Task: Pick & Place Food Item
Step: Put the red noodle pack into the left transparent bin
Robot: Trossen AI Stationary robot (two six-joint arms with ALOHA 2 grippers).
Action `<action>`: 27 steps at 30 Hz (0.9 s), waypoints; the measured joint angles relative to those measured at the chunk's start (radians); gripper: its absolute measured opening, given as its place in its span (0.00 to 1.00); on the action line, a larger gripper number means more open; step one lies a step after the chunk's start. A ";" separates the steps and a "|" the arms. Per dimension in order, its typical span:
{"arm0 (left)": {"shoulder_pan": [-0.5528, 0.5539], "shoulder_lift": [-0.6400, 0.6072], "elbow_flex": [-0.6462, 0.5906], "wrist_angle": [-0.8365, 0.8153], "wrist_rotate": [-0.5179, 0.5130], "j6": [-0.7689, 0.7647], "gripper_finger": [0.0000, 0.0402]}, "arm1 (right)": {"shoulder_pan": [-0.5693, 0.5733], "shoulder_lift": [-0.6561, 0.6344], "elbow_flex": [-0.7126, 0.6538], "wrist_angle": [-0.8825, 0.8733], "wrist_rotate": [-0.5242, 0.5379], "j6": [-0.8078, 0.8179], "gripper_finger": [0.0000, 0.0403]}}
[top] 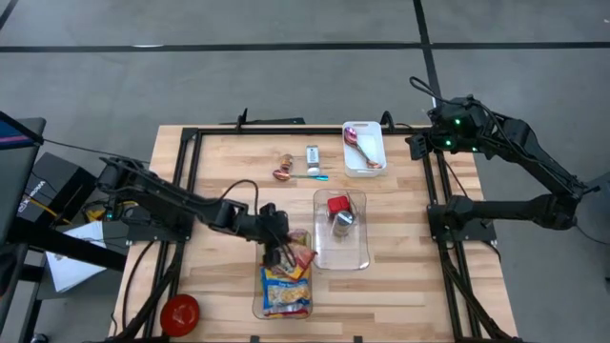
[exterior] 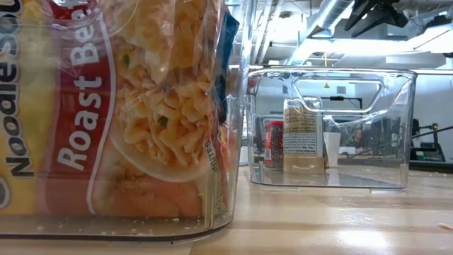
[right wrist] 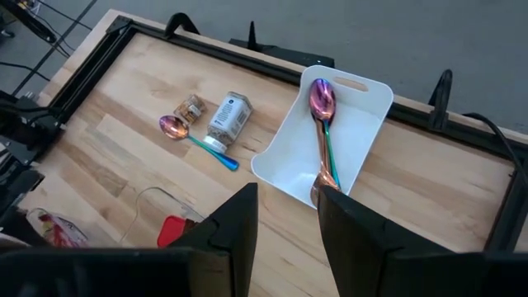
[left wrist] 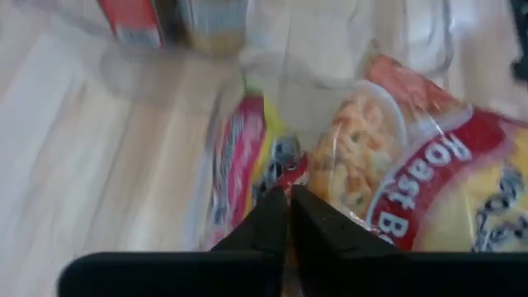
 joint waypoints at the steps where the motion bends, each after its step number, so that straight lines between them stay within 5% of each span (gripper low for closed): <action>1: -0.008 0.000 0.000 -0.021 0.000 -0.014 0.02 | 0.000 0.000 0.000 0.000 0.000 -0.001 0.30; 10: -0.096 -0.050 0.000 -0.099 -0.015 -0.186 0.00 | 0.000 0.000 0.000 0.002 0.000 -0.013 0.30; 18: -0.118 -0.126 0.000 -0.110 -0.270 -0.448 0.00 | 0.000 0.000 0.000 0.004 0.000 -0.015 0.30; 27: -0.127 -0.156 0.000 -0.149 -0.103 -0.477 0.00 | 0.000 0.000 0.000 0.003 0.000 -0.015 0.30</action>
